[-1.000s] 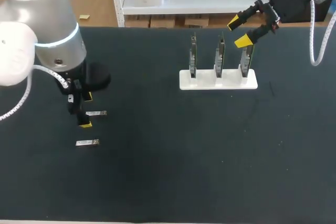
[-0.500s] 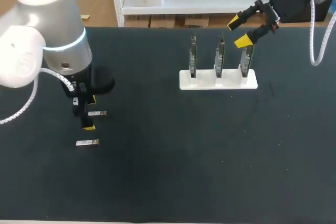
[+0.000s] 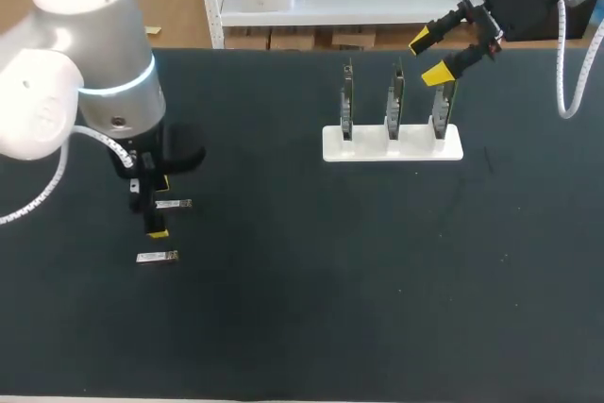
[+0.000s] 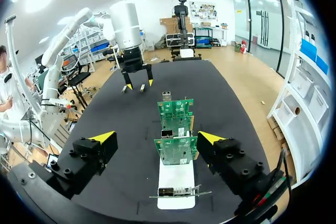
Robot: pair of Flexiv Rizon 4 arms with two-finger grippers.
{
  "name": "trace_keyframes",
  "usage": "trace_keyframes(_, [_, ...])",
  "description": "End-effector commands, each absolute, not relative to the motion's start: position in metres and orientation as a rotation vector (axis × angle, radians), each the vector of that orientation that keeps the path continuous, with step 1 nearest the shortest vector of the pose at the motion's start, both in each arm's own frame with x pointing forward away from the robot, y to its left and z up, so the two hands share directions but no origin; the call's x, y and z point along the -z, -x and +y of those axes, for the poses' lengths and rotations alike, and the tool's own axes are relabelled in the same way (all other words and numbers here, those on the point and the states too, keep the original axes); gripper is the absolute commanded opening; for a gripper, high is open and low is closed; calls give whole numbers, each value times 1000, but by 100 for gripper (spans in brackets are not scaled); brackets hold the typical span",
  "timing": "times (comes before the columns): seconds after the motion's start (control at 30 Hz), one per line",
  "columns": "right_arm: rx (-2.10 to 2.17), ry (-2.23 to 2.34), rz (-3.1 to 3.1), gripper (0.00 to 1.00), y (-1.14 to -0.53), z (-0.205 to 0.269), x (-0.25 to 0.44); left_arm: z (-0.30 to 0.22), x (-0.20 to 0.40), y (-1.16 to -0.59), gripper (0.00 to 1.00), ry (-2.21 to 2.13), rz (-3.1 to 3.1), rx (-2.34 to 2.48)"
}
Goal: Pick up the optical module with the left hand, and insert it into the network port with the right hand.
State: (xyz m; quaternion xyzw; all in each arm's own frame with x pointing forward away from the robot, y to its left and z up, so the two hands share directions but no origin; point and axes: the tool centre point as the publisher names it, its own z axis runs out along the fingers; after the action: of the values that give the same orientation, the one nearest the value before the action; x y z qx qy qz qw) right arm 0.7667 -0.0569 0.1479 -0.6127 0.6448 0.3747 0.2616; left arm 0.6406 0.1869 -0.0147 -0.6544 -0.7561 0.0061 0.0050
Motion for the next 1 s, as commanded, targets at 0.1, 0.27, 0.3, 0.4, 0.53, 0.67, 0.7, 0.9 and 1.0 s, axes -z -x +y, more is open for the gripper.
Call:
trace_keyframes(0.1, [-1014,1658,1745,100,-766,-57,-148,188,17,-640,100,2037,-2370,-17])
trace_keyframes(0.27, [-1014,1658,1745,100,-766,-57,-148,187,18,-640,100,2028,-2375,-17])
trace_keyframes(0.3, [-1014,1658,1745,100,-766,-57,-148,187,19,-640,100,2028,-2374,-19])
trace_keyframes(0.4, [-1014,1658,1745,100,-766,-57,-148,188,20,-640,73,2032,-2359,-23])
trace_keyframes(0.53, [-1014,1658,1745,100,-766,-57,-148,188,21,-640,0,2031,-2358,-27])
trace_keyframes(0.67, [-1014,1658,1745,100,-766,-57,-148,189,23,-640,0,2029,-2353,-30])
trace_keyframes(0.7, [-1014,1658,1745,100,-766,-57,-148,189,23,-640,0,2028,-2353,-29])
trace_keyframes(0.9, [-1014,1658,1745,100,-766,-57,-148,188,24,-642,0,2032,-2351,-32])
trace_keyframes(1.0, [-1014,1658,1745,100,-766,-57,-148,185,23,-643,0,2040,-2349,-42])
